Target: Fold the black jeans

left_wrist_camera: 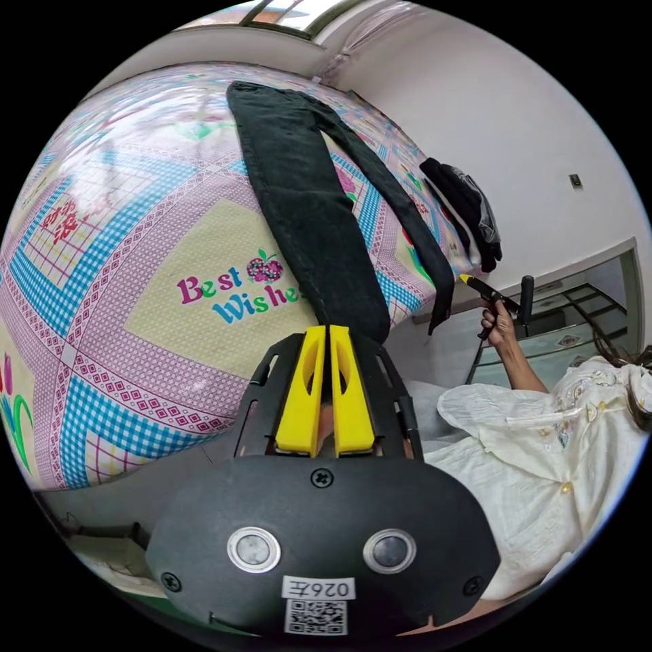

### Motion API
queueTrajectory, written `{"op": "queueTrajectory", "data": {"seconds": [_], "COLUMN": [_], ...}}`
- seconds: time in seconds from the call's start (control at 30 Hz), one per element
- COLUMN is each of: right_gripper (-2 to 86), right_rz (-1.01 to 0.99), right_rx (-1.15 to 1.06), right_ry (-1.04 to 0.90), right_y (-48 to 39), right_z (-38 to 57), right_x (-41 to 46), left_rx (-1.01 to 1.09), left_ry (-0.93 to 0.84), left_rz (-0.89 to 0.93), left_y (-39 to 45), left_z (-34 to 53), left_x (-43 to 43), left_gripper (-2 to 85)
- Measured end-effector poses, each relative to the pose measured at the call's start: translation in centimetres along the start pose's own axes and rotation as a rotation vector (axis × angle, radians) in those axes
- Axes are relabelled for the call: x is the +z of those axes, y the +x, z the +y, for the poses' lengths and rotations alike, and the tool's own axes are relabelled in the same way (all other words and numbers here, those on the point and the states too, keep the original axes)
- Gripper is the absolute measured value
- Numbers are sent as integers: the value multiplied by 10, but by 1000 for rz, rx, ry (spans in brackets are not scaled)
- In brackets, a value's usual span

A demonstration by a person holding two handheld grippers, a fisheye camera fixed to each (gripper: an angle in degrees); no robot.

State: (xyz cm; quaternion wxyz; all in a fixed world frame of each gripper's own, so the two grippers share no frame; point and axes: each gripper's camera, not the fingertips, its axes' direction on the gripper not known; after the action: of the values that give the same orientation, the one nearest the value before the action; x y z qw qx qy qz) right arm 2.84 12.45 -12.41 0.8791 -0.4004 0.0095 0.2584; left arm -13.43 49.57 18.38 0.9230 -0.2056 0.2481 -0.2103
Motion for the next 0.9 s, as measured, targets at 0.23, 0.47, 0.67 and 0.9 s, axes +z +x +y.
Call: {"op": "queueTrajectory", "data": {"seconds": [0.23, 0.47, 0.67, 0.9], "right_gripper": [61, 58, 49, 42], "right_rz": [-132, -353, -422, -403], "right_rx": [-121, -337, -426, -419], "right_ry": [54, -30, -83, -112], "right_y": [-47, -132, -150, -118], "right_z": [43, 75, 91, 122], "right_x": [-19, 1, 11, 14], "left_rx": [-94, -55, -76, 78], "left_ry": [59, 7, -17, -118], "left_rz": [128, 109, 223, 228], "left_y": [-36, -38, -42, -14], "left_z": [5, -8, -17, -22], "left_x": [-22, -39, -44, -50], "left_gripper": [68, 35, -6, -7]}}
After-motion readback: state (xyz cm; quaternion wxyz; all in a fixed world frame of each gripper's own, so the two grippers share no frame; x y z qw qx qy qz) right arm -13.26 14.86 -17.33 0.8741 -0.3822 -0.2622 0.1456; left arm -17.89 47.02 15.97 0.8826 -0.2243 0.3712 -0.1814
